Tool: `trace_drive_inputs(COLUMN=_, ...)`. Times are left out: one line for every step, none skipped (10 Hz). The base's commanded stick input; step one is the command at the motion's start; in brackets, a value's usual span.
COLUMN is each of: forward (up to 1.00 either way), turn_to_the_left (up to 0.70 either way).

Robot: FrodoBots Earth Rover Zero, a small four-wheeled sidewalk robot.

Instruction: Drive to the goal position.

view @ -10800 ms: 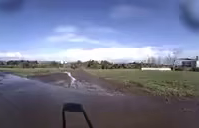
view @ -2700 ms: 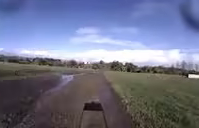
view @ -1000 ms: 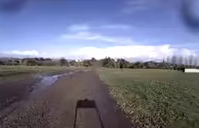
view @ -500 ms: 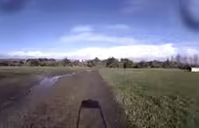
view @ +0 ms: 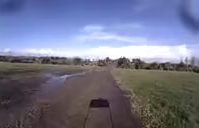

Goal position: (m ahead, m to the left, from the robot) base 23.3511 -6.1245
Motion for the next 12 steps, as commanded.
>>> trace_drive_inputs(forward=0.70, turn_to_the_left=0.00)
trace_drive_inputs(forward=0.70, turn_to_the_left=0.00)
trace_drive_inputs(forward=0.70, turn_to_the_left=0.00)
trace_drive_inputs(forward=0.70, turn_to_the_left=0.00)
trace_drive_inputs(forward=0.70, turn_to_the_left=0.00)
trace_drive_inputs(forward=0.70, turn_to_the_left=0.00)
trace_drive_inputs(forward=0.70, turn_to_the_left=0.00)
trace_drive_inputs(forward=0.70, turn_to_the_left=0.00)
trace_drive_inputs(forward=0.70, turn_to_the_left=0.27)
trace_drive_inputs(forward=0.70, turn_to_the_left=0.33)
trace_drive_inputs(forward=0.70, turn_to_the_left=0.35)
trace_drive_inputs(forward=0.70, turn_to_the_left=0.35)
